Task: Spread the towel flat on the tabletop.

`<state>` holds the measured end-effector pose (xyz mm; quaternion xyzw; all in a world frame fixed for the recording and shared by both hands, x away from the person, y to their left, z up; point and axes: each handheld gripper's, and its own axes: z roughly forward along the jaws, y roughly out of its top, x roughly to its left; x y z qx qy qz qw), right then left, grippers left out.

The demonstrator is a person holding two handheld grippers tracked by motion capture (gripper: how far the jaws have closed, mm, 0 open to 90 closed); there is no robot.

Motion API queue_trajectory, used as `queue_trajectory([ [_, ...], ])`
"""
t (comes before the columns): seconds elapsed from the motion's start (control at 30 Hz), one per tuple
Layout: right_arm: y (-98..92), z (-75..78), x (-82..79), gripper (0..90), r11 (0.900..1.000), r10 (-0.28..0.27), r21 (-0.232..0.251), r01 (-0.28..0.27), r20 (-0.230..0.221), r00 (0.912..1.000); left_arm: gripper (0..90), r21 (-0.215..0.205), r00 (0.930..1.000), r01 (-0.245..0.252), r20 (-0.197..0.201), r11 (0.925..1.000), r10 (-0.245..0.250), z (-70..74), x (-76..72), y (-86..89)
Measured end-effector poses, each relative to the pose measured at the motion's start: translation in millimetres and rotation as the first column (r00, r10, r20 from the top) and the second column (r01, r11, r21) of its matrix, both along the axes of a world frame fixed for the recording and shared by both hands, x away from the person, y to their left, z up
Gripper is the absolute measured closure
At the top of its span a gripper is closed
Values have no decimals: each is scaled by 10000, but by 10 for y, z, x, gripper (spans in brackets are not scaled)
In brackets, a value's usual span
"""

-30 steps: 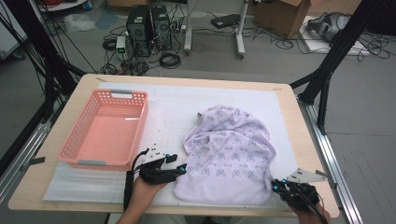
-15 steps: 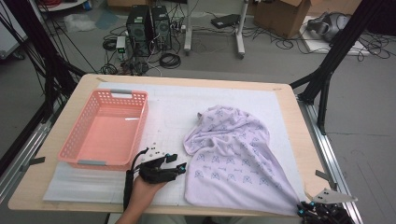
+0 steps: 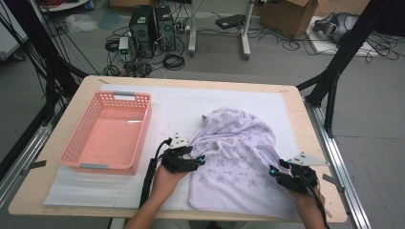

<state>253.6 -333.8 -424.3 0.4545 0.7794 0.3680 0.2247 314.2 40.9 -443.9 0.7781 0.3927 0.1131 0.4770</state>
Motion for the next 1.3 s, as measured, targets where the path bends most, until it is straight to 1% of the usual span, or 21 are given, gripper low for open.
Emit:
queue_trajectory([
  [0.1,156,-87,171,544,9964,733,458,-714,-413,9965,371,521,9992,295,-297,9982,-280,-51,59,-115],
  [0.13,210,-116,207,555,9964,789,349,-770,-546,9954,381,802,9988,421,-292,9959,-399,-72,69,-151],
  [0.2,302,-189,267,603,9945,1013,-158,-1031,-890,9909,422,1260,9991,413,-32,9912,-412,-67,64,-192],
  [0.23,325,-204,263,660,9947,988,-219,-1008,-786,9920,453,1473,9990,415,93,9882,-433,-66,59,-196],
  [0.3,317,-205,252,767,9944,1056,15,-1059,-869,9906,555,1683,9978,560,246,9841,-610,-61,48,-182],
  [0.37,300,-205,214,810,9924,1233,146,-1225,-908,9882,726,1460,9968,799,-34,9861,-803,-44,35,-162],
  [0.43,282,-193,169,815,9899,1410,271,-1389,-1050,9844,780,1484,9957,885,147,9850,-916,-39,-23,-150],
  [0.5,261,-181,95,816,9855,1677,453,-1636,-1110,9796,788,1361,9949,958,187,9860,-993,-51,-84,-111],
  [0.57,239,-177,1,816,9792,1961,750,-1886,-1101,9744,789,1079,9940,1076,69,9883,-1090,-58,-136,-41],
  [0.6,239,-175,-50,817,9759,2111,805,-2029,-1115,9711,790,833,9938,1110,-30,9903,-1111,-62,-168,-4],
  [0.7,272,-166,-202,817,9679,2486,676,-2421,-1156,9617,788,229,9909,1323,-285,9910,-1316,-67,-284,109],
  [0.83,328,-124,-367,817,9529,3023,689,-2954,-1353,9435,785,-21,9860,1640,-299,9865,-1640,-39,-445,231],
  [0.93,349,-90,-491,815,9406,3390,766,-3308,-1549,9279,783,-137,9828,1839,-150,9829,-1841,-6,-570,276],
  [0.97,353,-74,-529,802,9375,3475,743,-3399,-1512,9254,779,-102,9810,1938,-104,9810,-1939,3,-599,283],
  [1.0,353,-57,-556,754,9351,3540,698,-3475,-1381,9250,767,-162,9807,1954,-79,9806,-1955,13,-618,289],
  [1.03,351,-32,-571,687,9371,3481,696,-3420,-1180,9300,727,-241,9820,1890,-8,9817,-1891,23,-623,295],
  [1.07,346,-3,-575,650,9413,3346,809,-3276,-981,9372,656,-353,9841,1779,45,9834,-1778,31,-619,300],
  [1.13,312,70,-540,601,9549,2880,904,-2830,-485,9564,546,-473,9892,1464,144,9881,-1459,50,-582,309],
  [1.2,260,140,-465,562,9700,2248,956,-2235,-28,9744,491,-536,9909,1332,266,9896,-1320,85,-529,337],
  [1.23,234,170,-416,551,9785,1863,847,-1878,249,9822,474,-621,9916,1264,349,9900,-1245,102,-506,348],
  [1.3,182,212,-314,541,9875,1261,889,-1304,520,9906,453,-686,9927,1131,503,9912,-1098,132,-448,372],
])
